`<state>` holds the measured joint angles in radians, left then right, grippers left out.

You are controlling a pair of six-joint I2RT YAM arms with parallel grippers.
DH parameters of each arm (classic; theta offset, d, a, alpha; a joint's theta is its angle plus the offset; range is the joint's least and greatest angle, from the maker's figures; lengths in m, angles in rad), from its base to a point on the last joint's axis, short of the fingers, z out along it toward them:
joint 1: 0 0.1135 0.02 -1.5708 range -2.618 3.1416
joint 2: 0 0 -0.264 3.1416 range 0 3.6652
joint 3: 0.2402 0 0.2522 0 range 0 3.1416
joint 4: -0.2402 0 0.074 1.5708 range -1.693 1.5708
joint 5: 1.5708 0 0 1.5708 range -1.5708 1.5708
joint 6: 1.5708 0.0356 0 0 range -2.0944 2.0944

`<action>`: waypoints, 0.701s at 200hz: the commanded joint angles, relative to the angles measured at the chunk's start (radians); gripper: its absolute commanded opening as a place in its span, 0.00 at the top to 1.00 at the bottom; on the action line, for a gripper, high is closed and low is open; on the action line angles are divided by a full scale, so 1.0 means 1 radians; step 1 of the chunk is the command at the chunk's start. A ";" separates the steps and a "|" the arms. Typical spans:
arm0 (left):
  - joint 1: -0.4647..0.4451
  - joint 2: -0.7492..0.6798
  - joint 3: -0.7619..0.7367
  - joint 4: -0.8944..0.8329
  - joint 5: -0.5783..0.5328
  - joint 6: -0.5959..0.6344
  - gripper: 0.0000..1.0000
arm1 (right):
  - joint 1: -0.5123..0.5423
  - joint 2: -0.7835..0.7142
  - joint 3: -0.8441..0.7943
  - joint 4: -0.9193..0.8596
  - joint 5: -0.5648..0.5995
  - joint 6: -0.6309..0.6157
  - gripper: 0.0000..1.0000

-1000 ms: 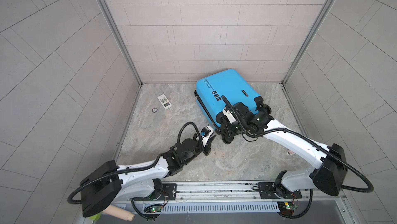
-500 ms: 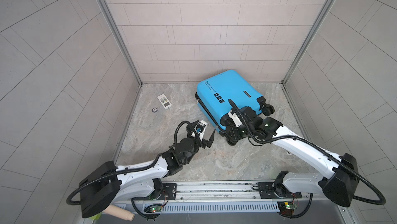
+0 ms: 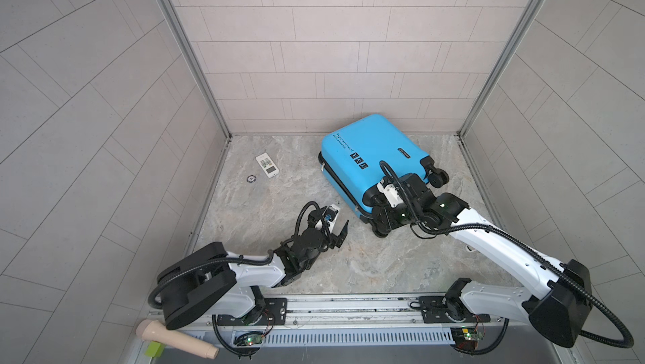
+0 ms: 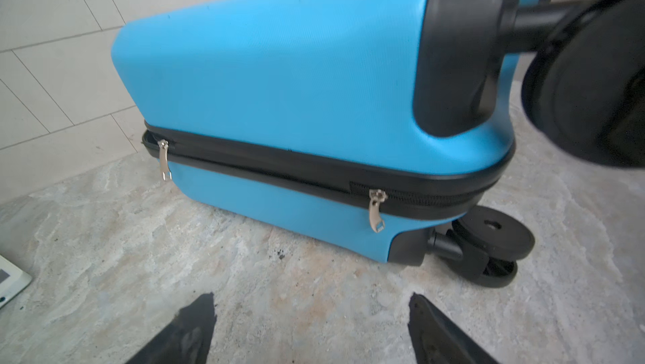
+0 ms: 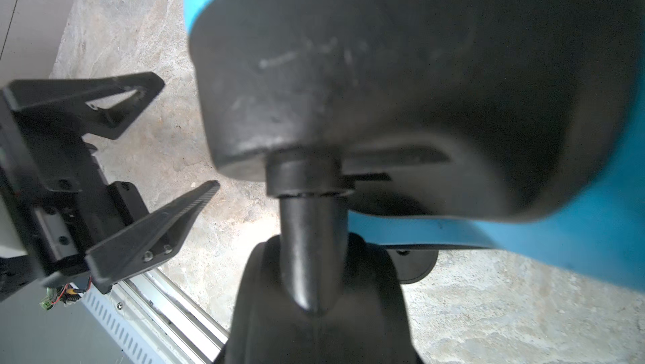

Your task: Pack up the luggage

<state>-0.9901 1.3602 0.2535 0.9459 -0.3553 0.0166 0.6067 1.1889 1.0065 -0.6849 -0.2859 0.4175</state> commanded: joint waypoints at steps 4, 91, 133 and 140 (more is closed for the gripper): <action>0.004 0.076 -0.032 0.220 0.027 0.001 0.14 | -0.024 -0.045 0.024 0.044 0.050 0.048 1.00; 0.004 0.344 0.035 0.383 0.175 -0.004 0.31 | -0.029 -0.037 0.036 0.030 0.049 0.053 1.00; 0.009 0.390 0.111 0.382 0.174 0.030 0.38 | -0.028 -0.038 0.030 0.037 0.045 0.067 1.00; 0.014 0.401 0.122 0.382 0.179 0.022 0.39 | -0.027 -0.040 0.027 0.038 0.046 0.068 1.00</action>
<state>-0.9882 1.7302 0.3305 1.2839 -0.1944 0.0261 0.6010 1.1889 1.0065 -0.6853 -0.2958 0.4187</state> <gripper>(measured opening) 0.621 0.429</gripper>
